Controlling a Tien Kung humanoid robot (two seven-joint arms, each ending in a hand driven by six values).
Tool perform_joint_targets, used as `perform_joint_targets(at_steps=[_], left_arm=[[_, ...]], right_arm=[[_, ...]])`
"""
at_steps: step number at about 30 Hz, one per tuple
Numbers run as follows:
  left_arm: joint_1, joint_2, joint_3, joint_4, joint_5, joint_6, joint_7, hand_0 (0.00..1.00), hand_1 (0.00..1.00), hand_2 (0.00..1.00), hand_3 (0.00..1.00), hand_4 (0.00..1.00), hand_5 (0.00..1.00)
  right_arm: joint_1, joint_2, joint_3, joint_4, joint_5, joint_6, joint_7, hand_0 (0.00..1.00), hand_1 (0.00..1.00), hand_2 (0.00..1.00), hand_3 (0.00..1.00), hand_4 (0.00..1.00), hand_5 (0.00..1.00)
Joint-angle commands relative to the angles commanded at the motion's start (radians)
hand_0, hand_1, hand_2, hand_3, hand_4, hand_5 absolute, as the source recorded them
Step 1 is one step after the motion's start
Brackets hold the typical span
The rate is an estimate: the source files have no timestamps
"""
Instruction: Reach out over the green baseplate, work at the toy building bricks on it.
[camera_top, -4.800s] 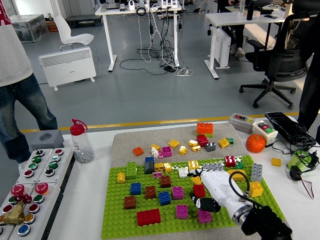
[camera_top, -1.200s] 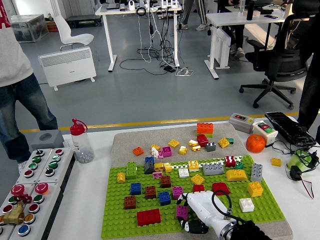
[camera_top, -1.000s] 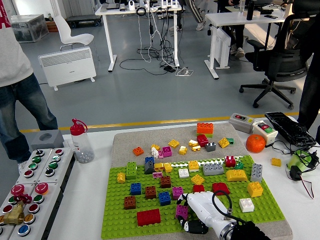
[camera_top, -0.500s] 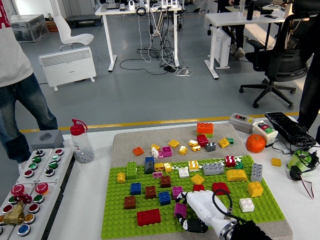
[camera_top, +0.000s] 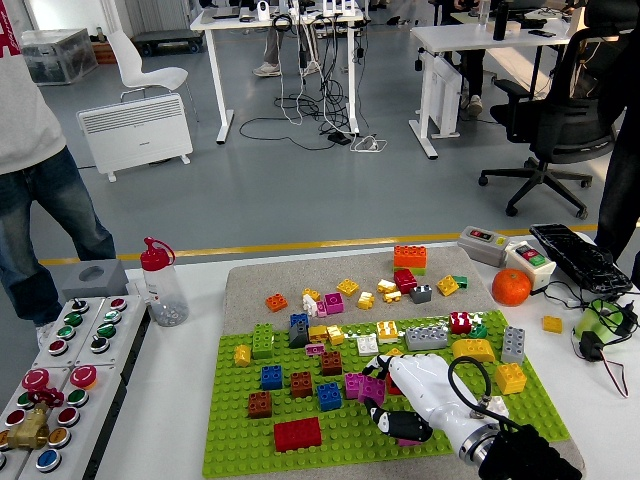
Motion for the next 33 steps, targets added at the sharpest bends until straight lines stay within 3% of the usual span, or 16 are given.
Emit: perform_joint_targets(at_steps=[8,14,23,33], left_arm=[[0.000,0.000,-0.001,0.000,-0.003,-0.001,0.000,0.668,0.612,0.559,0.458,0.243,0.998],[0.000,0.000,0.000,0.000,-0.004,-0.001,0.000,0.668,0.612,0.560,0.459,0.244,0.998],[0.000,0.000,0.002,0.000,-0.006,0.000,0.000,0.668,0.612,0.561,0.460,0.243,0.998],[0.001,0.000,0.005,0.000,-0.007,0.001,0.002,0.667,0.612,0.561,0.461,0.243,0.998]], right_arm=[[-0.034,-0.126,0.010,0.052,0.018,0.010,0.014,0.514,0.556,0.569,0.602,0.437,0.147],[-0.067,-0.193,0.009,0.059,0.031,0.007,0.044,0.513,0.564,0.573,0.604,0.429,0.137],[-0.095,-0.221,0.013,0.034,0.023,-0.016,0.127,0.509,0.556,0.568,0.599,0.424,0.130],[-0.087,-0.224,-0.009,0.003,0.028,-0.004,0.155,0.499,0.551,0.563,0.594,0.423,0.128]])
